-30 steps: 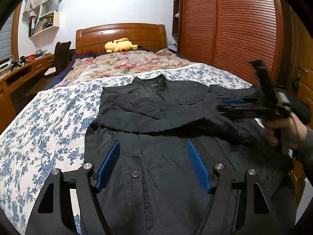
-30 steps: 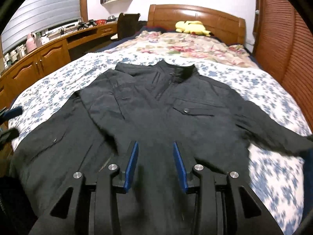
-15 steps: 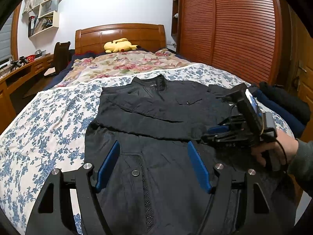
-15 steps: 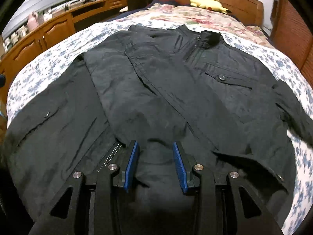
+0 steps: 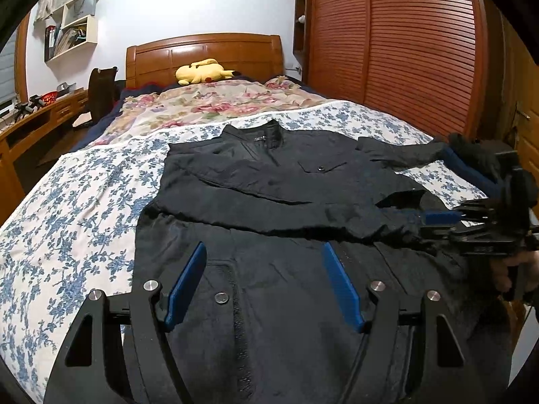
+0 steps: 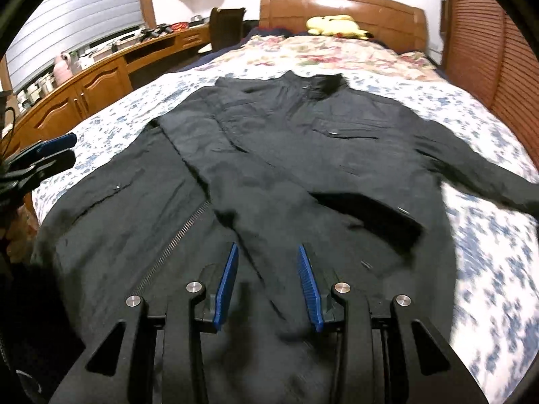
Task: Fold large clothes
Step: 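Open the right gripper and withdraw it from the jacket, then move the right gripper to the other sleeve cuff and grasp it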
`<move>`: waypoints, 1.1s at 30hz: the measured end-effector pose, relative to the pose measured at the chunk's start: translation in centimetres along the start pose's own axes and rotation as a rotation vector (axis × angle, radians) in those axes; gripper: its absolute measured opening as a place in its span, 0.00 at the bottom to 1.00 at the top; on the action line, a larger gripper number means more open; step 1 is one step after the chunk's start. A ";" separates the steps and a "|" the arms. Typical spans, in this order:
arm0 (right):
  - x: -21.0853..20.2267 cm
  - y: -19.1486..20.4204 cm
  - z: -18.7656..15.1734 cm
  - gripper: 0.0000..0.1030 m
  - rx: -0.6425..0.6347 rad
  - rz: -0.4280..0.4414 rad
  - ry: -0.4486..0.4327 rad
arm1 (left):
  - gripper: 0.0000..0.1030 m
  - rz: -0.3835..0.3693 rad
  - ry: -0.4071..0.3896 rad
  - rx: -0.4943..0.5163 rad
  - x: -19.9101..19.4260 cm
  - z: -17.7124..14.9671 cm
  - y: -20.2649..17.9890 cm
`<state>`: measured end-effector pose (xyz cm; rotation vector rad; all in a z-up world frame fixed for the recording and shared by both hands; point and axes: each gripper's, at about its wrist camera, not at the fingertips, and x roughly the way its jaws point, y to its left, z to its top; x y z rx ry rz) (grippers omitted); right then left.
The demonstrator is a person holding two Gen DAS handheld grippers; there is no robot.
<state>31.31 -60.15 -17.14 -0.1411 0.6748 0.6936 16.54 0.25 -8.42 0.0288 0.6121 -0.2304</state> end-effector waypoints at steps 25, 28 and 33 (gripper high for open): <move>-5.9 -10.9 -3.6 0.54 0.194 -0.225 -0.127 | 0.70 -0.124 0.073 0.118 3.3 0.6 -8.3; -5.4 -11.7 -3.2 0.58 0.201 -0.234 -0.120 | 0.70 -0.127 0.071 0.134 4.2 0.7 -9.0; -3.8 -14.0 -1.6 0.72 0.239 -0.244 -0.115 | 0.70 -0.128 0.060 0.140 6.2 1.4 -9.2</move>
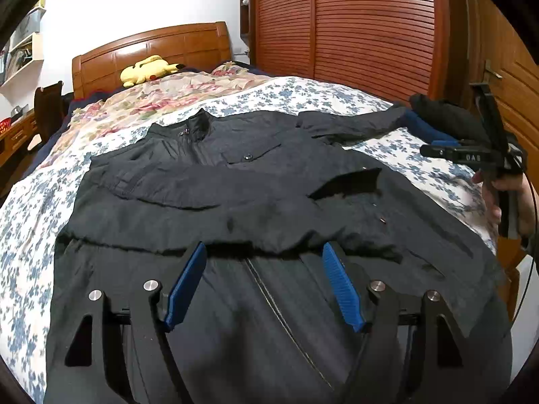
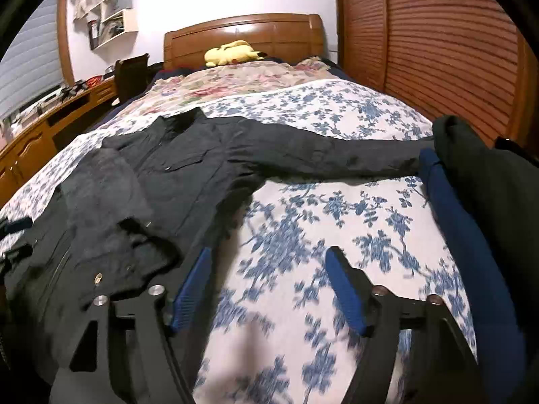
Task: Fold large clothes
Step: 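Move the right gripper to the other sleeve cuff and grasp it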
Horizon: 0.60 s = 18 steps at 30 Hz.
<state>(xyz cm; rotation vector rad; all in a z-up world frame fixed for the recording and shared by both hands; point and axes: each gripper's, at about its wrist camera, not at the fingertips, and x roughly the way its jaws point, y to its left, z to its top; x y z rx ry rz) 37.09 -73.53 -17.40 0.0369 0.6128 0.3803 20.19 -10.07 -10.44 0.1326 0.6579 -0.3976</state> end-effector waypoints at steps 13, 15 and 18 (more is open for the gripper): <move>9.3 -3.1 5.8 0.72 0.098 -0.151 0.036 | 0.70 -0.064 -0.001 -0.059 4.4 0.9 2.4; 10.9 -3.9 6.2 0.72 0.136 -0.167 0.051 | 0.70 -0.081 0.001 -0.060 4.9 0.7 2.2; 12.8 -4.4 6.5 0.72 0.187 -0.165 0.088 | 0.70 -0.082 -0.013 -0.039 4.7 0.6 1.8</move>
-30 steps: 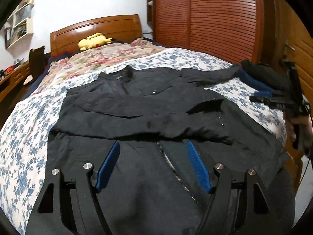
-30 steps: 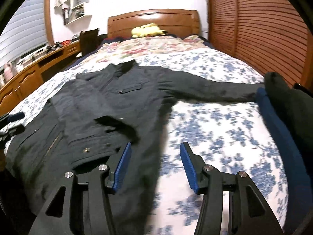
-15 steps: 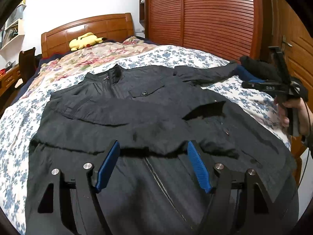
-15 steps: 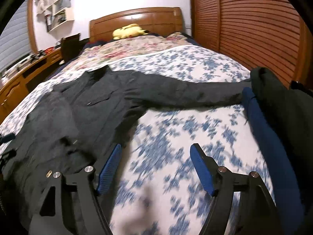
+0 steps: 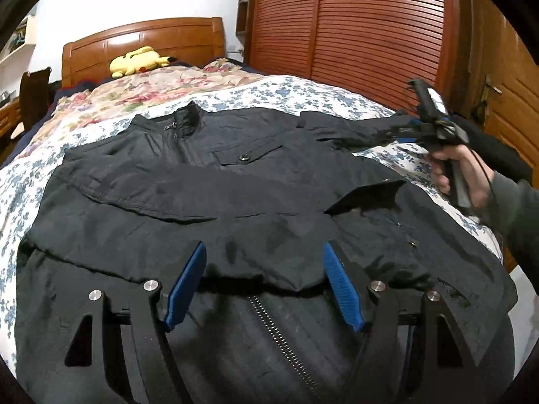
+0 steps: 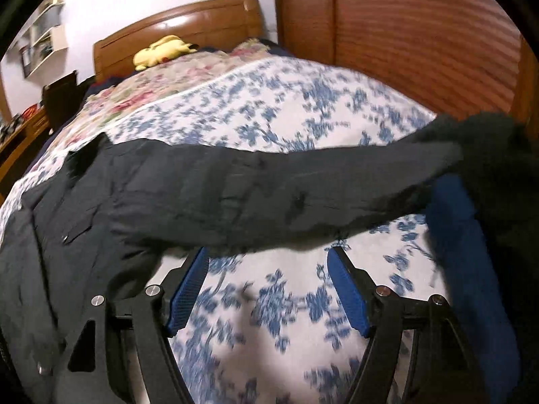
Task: Fold large clothes
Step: 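Move the right gripper to the other sleeve cuff and grasp it, then lift the held sleeve and fold it across the jacket body with the right gripper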
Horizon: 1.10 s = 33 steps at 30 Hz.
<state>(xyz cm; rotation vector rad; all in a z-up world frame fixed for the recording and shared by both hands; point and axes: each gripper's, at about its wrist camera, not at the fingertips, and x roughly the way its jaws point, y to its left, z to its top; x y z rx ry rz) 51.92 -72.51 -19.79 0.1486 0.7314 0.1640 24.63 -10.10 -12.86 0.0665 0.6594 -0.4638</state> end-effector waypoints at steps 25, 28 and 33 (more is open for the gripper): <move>-5.7 6.6 4.5 0.05 -0.139 0.003 -0.100 | 0.70 -0.020 -0.057 -0.019 -1.9 -0.2 0.8; -9.4 9.6 3.7 0.05 -0.216 0.072 -0.137 | 0.70 -0.010 -0.071 -0.018 -2.8 -0.1 1.2; -13.6 13.4 0.8 0.05 -0.302 0.211 -0.142 | 0.70 -0.005 -0.084 -0.031 -4.2 -0.1 2.4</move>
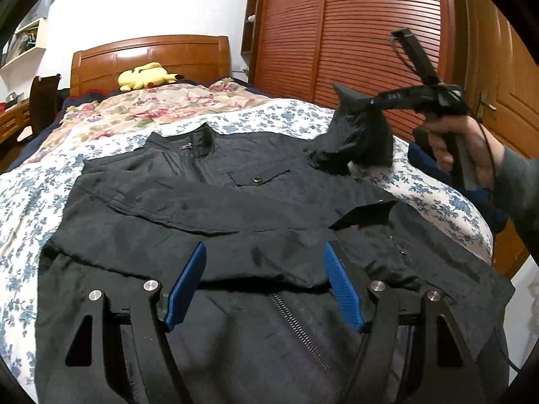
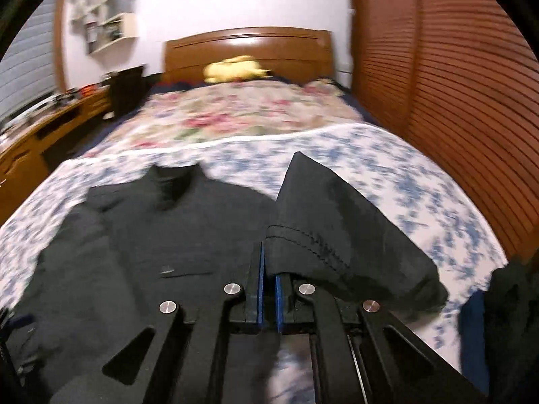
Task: Fold large clothes
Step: 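Lift the held sleeve and fold it across the jacket body with the right gripper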
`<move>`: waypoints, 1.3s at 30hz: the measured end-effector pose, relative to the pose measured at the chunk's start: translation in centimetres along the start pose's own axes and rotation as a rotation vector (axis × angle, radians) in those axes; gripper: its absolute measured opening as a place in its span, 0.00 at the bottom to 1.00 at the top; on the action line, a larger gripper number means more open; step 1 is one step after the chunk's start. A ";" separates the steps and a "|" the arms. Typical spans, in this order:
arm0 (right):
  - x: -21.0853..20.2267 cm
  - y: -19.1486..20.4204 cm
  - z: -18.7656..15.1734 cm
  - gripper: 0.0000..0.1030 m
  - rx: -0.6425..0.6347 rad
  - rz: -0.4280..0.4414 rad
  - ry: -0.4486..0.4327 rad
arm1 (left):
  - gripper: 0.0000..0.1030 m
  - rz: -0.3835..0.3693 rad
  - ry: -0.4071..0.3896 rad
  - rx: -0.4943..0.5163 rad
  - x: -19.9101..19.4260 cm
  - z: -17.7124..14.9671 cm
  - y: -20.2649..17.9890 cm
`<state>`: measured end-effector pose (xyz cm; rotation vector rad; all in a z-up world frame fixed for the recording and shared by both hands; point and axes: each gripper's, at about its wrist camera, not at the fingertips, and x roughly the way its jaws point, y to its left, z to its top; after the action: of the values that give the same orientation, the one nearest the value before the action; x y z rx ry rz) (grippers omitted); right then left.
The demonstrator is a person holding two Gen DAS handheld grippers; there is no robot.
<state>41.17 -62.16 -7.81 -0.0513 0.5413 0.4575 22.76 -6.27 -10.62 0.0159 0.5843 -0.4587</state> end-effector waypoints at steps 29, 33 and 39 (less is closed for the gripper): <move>0.4 -3.2 2.4 0.65 0.055 -0.123 0.108 | 0.70 0.011 -0.011 0.001 -1.9 -0.3 1.6; 3.7 -4.8 1.1 0.65 0.102 -0.157 0.188 | 0.70 0.012 -0.008 0.002 -1.9 -0.3 1.6; 7.8 -5.8 0.3 0.65 0.141 -0.189 0.318 | 0.70 0.009 0.001 0.004 -1.5 -0.3 1.6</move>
<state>49.75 -64.13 -11.94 -0.0398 0.8713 0.2256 22.17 -4.21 -10.26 0.0226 0.5841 -0.4509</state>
